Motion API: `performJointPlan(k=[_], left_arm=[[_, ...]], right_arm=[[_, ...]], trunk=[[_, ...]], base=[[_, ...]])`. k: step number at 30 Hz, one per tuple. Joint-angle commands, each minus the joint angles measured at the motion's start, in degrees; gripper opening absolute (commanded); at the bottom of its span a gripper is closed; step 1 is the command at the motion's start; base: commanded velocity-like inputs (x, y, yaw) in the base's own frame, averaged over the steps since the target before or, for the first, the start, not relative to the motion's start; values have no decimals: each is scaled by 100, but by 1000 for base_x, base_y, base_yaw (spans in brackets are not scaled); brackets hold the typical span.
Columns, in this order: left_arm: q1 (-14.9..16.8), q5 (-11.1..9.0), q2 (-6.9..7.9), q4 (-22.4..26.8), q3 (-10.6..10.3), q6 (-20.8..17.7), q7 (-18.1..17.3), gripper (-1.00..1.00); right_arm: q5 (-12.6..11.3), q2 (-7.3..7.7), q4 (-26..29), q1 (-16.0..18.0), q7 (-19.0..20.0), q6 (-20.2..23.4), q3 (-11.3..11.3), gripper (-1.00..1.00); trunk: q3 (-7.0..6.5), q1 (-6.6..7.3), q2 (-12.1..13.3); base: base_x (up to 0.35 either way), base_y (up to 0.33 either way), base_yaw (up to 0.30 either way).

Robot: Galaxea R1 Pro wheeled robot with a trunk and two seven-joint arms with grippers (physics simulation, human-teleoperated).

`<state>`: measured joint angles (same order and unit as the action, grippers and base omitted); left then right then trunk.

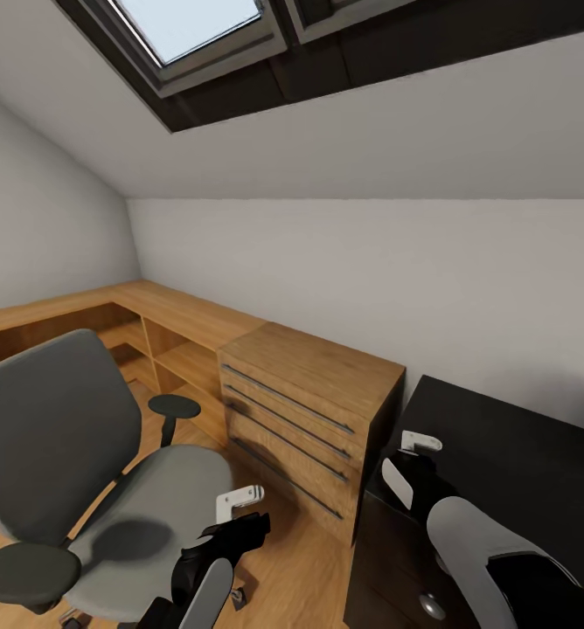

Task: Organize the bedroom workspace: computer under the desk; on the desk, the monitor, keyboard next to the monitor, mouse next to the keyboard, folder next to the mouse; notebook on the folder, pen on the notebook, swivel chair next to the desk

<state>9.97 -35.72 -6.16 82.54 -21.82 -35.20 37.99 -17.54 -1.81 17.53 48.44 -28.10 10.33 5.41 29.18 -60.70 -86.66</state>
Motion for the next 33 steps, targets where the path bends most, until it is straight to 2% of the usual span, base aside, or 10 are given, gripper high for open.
performJointPlan(k=[1, 9, 10, 33], left_arm=[[5, -58, 1, 8, -6, -5, 59, 100], [5, -58, 1, 8, -6, -5, 59, 100], [5, -58, 1, 8, -8, -5, 59, 100], [5, -64, 1, -1, -7, -5, 59, 100]], right_arm=[[-47, 5, -74, -1, -37, 82, 30, 100], [-47, 5, -74, -1, -37, 83, 30, 100], [-47, 5, -74, -1, -37, 83, 30, -100], [-53, -4, -74, -1, -46, 113, 27, -100]], trunk=[[7, -1, -2], [7, -1, -2], [7, -1, -2], [7, -1, -2]], base=[[0, 0, 0], [0, 0, 0], [0, 0, 0], [0, 0, 0]])
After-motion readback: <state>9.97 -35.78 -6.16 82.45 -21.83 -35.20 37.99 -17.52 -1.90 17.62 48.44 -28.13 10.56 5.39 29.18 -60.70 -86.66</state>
